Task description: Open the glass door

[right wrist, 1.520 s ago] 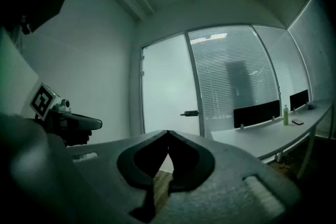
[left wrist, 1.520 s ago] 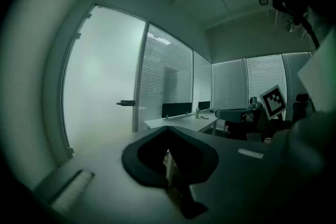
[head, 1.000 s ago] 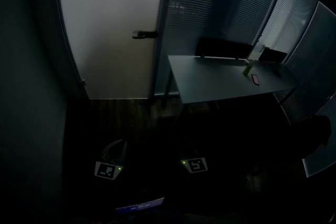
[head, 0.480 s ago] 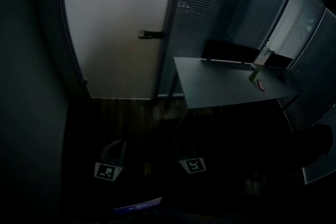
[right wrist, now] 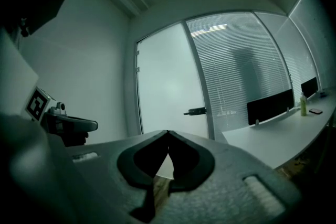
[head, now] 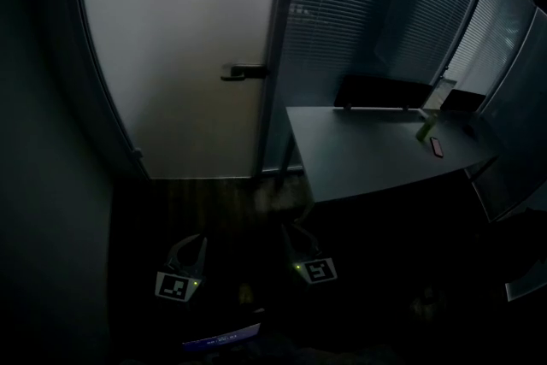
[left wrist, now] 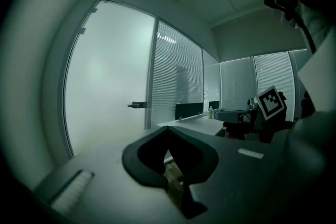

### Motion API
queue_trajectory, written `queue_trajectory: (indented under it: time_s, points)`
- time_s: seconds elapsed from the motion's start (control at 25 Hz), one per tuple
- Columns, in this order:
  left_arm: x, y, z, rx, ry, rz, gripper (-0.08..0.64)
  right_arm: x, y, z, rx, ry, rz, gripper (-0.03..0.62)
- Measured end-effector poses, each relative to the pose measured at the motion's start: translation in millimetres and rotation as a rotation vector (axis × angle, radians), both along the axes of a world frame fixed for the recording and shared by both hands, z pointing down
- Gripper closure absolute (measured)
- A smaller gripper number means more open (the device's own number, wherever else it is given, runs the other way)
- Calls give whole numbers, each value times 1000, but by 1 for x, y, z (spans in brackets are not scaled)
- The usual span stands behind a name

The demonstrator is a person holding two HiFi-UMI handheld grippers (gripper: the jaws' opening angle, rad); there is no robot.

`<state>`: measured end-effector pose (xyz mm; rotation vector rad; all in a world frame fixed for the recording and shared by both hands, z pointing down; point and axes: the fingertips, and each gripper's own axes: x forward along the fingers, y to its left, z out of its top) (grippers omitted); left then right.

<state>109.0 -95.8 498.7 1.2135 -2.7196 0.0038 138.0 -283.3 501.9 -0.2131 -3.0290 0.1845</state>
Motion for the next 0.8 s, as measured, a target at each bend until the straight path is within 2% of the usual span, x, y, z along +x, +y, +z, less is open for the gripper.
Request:
queue_trajectory:
  time_s: [0.32, 0.8]
  points:
    - [-73, -21, 1, -3, -7, -12, 557, -70, -27, 3, 2, 5, -2, 591]
    - [-133, -37, 4, -2, -6, -26, 557, -131, -36, 9, 2, 22, -30, 589]
